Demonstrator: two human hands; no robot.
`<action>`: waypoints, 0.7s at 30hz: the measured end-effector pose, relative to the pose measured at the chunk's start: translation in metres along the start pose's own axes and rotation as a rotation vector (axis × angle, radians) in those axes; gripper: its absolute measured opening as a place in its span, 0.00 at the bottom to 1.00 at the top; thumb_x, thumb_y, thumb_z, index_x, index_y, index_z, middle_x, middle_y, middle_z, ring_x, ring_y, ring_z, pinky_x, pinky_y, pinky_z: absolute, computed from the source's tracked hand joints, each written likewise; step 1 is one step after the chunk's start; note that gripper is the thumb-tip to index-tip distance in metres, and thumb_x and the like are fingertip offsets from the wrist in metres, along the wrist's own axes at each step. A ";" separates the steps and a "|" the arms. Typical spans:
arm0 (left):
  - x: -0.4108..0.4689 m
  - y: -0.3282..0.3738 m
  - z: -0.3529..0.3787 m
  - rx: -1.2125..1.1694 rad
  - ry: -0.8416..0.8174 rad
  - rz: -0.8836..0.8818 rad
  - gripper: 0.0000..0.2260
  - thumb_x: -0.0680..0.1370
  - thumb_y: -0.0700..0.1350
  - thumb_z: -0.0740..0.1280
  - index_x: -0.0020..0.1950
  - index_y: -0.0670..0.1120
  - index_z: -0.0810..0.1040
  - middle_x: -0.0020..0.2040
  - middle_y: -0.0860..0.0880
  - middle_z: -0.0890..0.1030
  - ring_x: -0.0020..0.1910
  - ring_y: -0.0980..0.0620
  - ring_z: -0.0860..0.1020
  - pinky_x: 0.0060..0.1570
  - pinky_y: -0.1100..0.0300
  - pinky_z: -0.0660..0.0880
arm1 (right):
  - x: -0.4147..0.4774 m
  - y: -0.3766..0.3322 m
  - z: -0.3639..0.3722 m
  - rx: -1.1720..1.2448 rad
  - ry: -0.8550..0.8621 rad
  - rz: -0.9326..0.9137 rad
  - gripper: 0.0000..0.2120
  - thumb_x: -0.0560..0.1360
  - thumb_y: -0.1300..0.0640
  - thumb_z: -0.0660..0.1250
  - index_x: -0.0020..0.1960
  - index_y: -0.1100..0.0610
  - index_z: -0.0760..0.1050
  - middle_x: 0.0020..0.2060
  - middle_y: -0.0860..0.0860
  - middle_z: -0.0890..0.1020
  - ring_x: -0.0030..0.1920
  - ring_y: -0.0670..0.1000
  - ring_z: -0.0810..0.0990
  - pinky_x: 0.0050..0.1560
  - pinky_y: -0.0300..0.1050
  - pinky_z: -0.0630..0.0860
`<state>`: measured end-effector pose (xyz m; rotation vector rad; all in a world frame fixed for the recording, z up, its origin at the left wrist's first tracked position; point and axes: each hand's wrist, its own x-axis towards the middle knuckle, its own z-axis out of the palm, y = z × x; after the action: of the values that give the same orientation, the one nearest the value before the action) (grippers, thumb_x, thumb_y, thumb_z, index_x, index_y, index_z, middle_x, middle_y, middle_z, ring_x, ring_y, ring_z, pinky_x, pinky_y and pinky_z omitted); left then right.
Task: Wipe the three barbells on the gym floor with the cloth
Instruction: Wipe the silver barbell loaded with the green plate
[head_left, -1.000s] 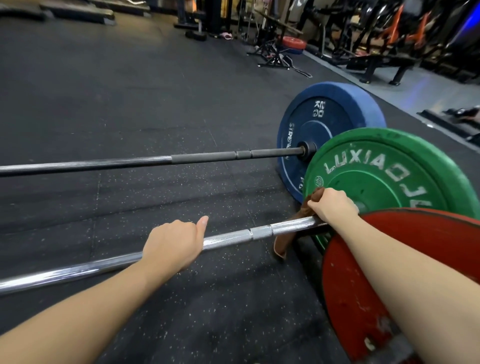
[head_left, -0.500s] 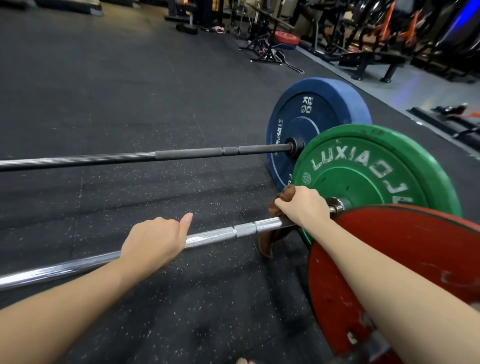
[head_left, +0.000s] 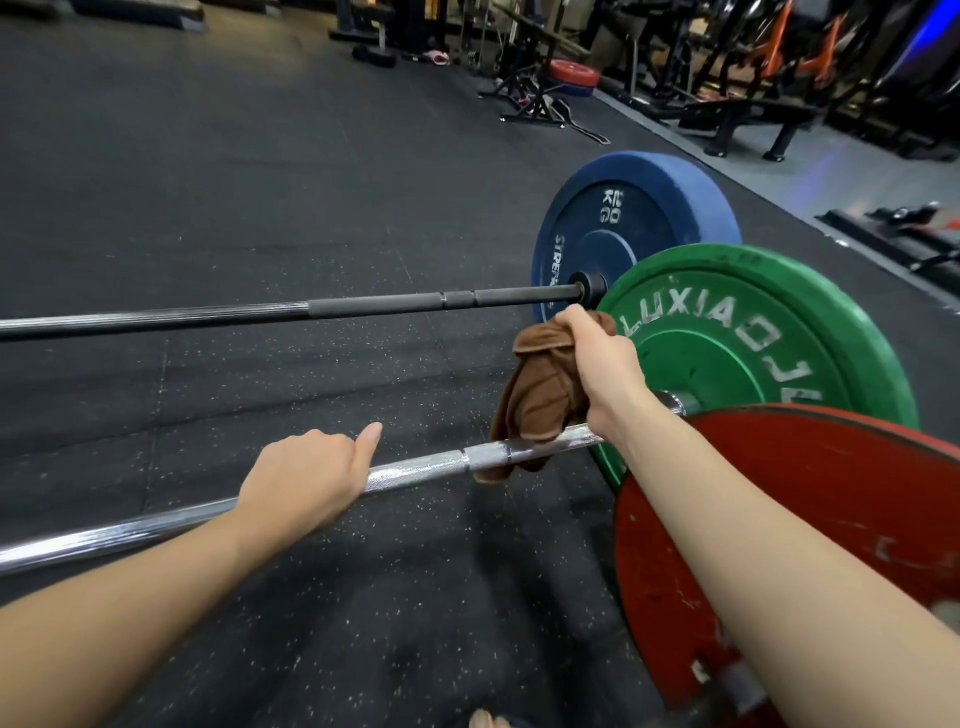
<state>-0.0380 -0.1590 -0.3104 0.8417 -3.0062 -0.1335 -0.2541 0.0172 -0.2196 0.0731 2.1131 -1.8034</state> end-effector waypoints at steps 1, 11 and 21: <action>0.000 0.000 -0.001 0.003 -0.009 0.007 0.23 0.87 0.55 0.46 0.38 0.46 0.64 0.36 0.49 0.78 0.40 0.42 0.80 0.48 0.48 0.79 | 0.000 -0.003 0.004 -0.007 0.017 -0.051 0.22 0.65 0.42 0.72 0.52 0.56 0.82 0.46 0.53 0.87 0.46 0.57 0.87 0.51 0.59 0.84; 0.005 -0.005 0.005 -0.049 -0.091 -0.025 0.32 0.86 0.60 0.42 0.37 0.44 0.75 0.36 0.49 0.78 0.38 0.44 0.78 0.43 0.53 0.70 | 0.008 0.054 -0.005 -1.178 -0.194 -0.364 0.24 0.70 0.30 0.67 0.56 0.46 0.77 0.50 0.47 0.83 0.51 0.54 0.80 0.50 0.47 0.76; 0.003 -0.002 -0.003 -0.045 -0.119 0.006 0.32 0.86 0.60 0.41 0.37 0.45 0.76 0.37 0.49 0.79 0.39 0.44 0.79 0.43 0.53 0.72 | -0.040 0.012 -0.030 -1.212 -0.310 -0.141 0.22 0.71 0.41 0.72 0.52 0.60 0.81 0.46 0.55 0.84 0.47 0.56 0.83 0.44 0.45 0.77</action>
<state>-0.0397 -0.1621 -0.3073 0.8505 -3.1016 -0.2597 -0.2202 0.0560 -0.2151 -0.6143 2.5960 -0.2966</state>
